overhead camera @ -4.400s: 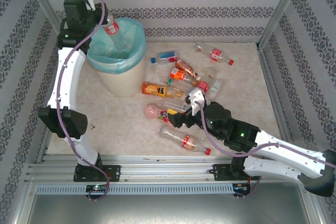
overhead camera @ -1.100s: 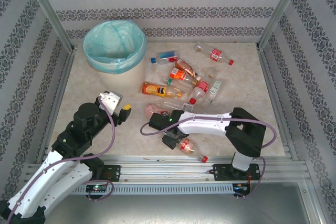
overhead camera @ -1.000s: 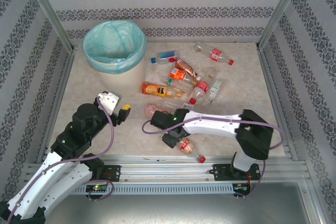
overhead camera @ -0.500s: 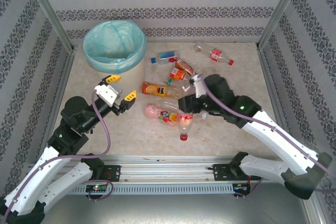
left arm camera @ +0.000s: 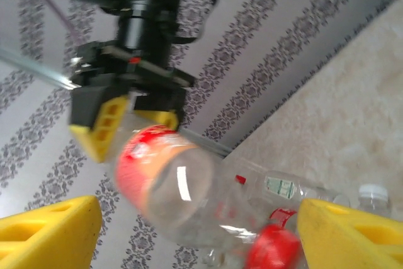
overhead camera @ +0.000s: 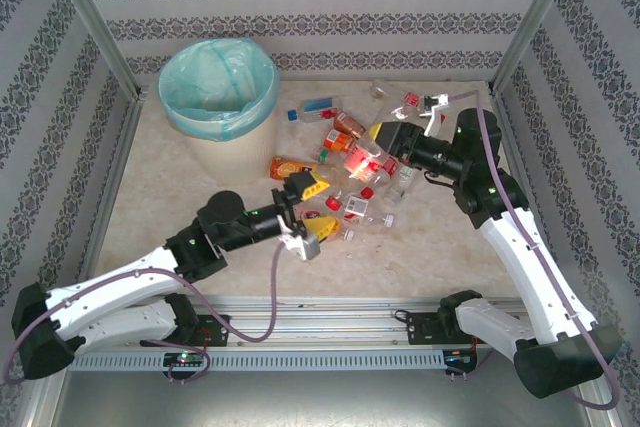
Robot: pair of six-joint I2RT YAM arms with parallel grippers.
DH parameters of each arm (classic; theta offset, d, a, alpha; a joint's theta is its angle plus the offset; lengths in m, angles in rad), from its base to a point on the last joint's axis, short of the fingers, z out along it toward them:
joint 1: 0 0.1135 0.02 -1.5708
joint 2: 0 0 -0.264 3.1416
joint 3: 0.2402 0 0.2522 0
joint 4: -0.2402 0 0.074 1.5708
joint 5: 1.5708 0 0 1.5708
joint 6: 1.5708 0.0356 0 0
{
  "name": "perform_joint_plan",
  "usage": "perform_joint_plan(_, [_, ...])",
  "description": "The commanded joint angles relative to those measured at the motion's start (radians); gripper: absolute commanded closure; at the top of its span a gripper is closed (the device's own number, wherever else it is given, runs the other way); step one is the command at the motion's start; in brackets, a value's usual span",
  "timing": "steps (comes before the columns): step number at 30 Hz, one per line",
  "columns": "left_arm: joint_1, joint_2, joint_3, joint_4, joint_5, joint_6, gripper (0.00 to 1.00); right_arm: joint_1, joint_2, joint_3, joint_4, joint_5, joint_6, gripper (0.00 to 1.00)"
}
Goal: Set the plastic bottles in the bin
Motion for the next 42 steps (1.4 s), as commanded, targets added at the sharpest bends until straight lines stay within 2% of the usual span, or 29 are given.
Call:
perform_joint_plan(1, [-0.020,0.001,-0.008,0.119,-0.050,0.180,0.20,-0.023,-0.008,0.002,0.085,-0.072,0.078,0.55])
perform_joint_plan(6, [-0.029,-0.005,-0.020,0.081,-0.078,0.249,0.28,-0.030,-0.026,-0.028,0.097,-0.058,0.097,0.55])
perform_joint_plan(15, [-0.042,0.039,-0.028,0.109,-0.123,0.312,0.44,-0.024,-0.056,-0.073,0.135,-0.067,0.162,0.56])
perform_joint_plan(18, [-0.057,0.048,-0.023,0.106,-0.132,0.345,0.44,-0.027,-0.059,-0.080,0.140,-0.078,0.179,0.56])
perform_joint_plan(21, [-0.067,0.054,-0.017,0.105,-0.143,0.362,0.38,-0.027,-0.063,-0.079,0.143,-0.080,0.186,0.56])
perform_joint_plan(25, [-0.069,0.054,-0.009,0.085,-0.148,0.382,0.47,-0.033,-0.066,-0.075,0.127,-0.078,0.175,0.56])
perform_joint_plan(42, [-0.072,0.051,0.024,-0.014,-0.174,0.499,0.46,-0.037,-0.102,-0.098,0.122,-0.102,0.207,0.57])
